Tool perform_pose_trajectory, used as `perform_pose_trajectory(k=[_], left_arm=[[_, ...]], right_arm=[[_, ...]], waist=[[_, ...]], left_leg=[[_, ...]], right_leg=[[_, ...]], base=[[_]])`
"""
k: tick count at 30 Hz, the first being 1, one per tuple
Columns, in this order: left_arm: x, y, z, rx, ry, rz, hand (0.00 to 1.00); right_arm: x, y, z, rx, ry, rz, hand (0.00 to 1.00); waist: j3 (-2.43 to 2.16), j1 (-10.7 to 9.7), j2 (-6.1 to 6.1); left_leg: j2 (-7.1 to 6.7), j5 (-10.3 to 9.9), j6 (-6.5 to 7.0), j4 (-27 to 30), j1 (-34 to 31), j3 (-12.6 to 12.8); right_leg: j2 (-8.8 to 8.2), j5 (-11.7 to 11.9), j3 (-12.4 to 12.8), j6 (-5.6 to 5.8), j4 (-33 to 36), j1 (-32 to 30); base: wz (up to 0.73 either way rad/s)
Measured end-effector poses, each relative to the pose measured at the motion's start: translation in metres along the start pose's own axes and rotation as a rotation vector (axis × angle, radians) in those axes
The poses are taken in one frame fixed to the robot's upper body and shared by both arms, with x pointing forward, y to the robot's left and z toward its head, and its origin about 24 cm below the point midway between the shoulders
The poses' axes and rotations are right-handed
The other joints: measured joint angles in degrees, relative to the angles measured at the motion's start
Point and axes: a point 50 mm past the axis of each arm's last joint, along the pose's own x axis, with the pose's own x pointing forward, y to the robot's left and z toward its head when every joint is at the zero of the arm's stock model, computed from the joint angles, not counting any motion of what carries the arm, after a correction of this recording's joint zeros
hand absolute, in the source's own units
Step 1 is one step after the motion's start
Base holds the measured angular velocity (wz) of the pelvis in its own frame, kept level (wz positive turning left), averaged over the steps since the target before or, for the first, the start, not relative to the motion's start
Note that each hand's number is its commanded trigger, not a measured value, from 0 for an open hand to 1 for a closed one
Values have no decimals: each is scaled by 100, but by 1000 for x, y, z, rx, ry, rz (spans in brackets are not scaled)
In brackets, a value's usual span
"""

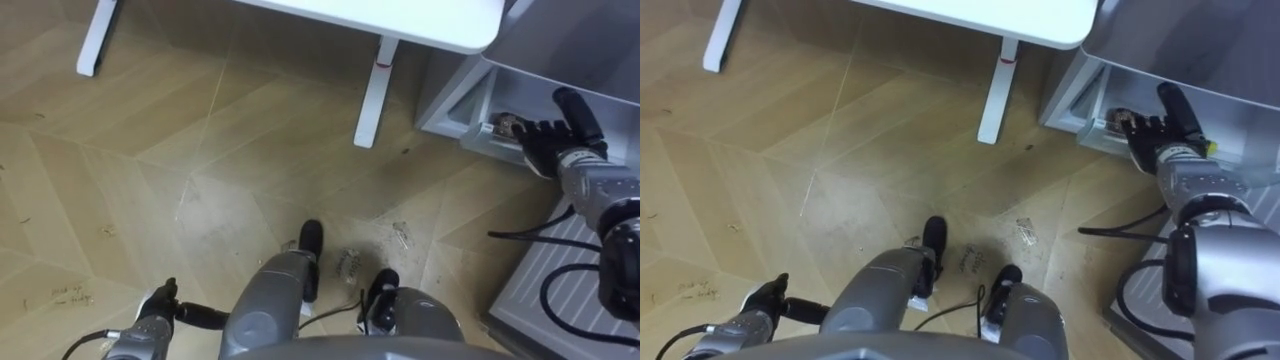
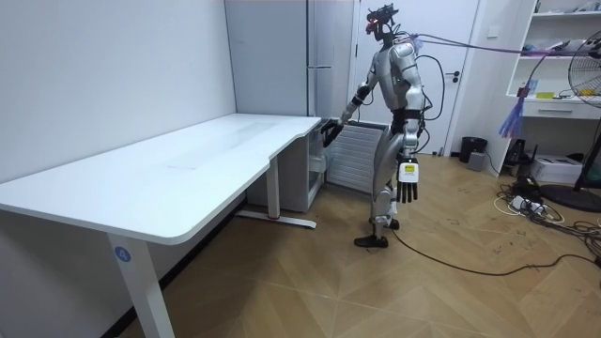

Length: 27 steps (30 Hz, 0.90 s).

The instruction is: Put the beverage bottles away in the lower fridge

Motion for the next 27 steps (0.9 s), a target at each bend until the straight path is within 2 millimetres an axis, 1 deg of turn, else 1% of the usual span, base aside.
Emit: perform_pose_trajectory(k=[6, 8, 15, 17, 18, 20, 21, 23, 25, 27], left_arm=[[0, 1, 0, 1, -1, 3, 0], [0, 3, 0, 3, 0, 7, 0], [0, 8, 1, 21, -12, 27, 0], [0, 10, 0, 7, -13, 33, 0], [0, 11, -1, -2, -11, 36, 0], [0, 16, -4, -13, -4, 47, 0], [-1, 17, -5, -12, -3, 50, 0], [-1, 19, -5, -11, -7, 55, 0], [-1, 19, -4, -12, -19, 55, 0], [-1, 20, -4, -17, -28, 55, 0]], right_arm=[[0, 0, 1, -24, -1, 5, 0], [0, 0, 1, -36, -1, 4, 0], [-1, -4, 0, -132, 6, 3, 0], [-1, -9, 2, -167, 7, 4, 0], [-2, -11, 2, -168, 7, 8, 0], [-4, -23, 4, -184, 12, 5, 0], [-4, -24, 5, -186, 13, 11, 0], [-6, -27, 9, -211, 8, 32, 0], [-7, -29, 15, -240, -9, 35, 0], [-9, -35, 23, -260, -30, 24, 0]], waist=[[-12, -23, 4], [-32, -30, 4], [-65, -62, -6], [-98, -131, -23], [-103, -146, -33], [-164, -232, -81], [-172, -259, -87], [-227, -377, -104], [-234, -436, -112], [-239, -444, -120]], left_leg=[[0, 0, 0, 7, -1, -10], [-2, 0, 0, 6, 13, -9], [-5, 0, -3, -65, 305, 9], [-5, 5, -6, -118, 430, 7], [-9, 8, -6, -141, 474, 7], [-10, 10, -7, -231, 659, 7], [-11, 10, -7, -251, 703, 9], [-4, 10, -6, -306, 812, 27], [-5, 8, -5, -352, 909, 50], [4, 6, -5, -422, 1041, 75]], right_leg=[[2, 5, -35, -3, -10, 6], [2, 6, -31, -1, -14, 23], [7, 8, -9, 2, -75, 297], [13, 21, -46, 10, -157, 429], [12, 23, -51, 13, -179, 454], [36, 58, -75, 31, -347, 669], [40, 66, -73, 33, -376, 717], [73, 130, -63, 45, -532, 861], [82, 152, -34, 54, -603, 957], [111, 204, 3, 61, -743, 1094]], base=[[0], [0], [0], [6], [4], [0], [0], [-5], [-8], [-12]])
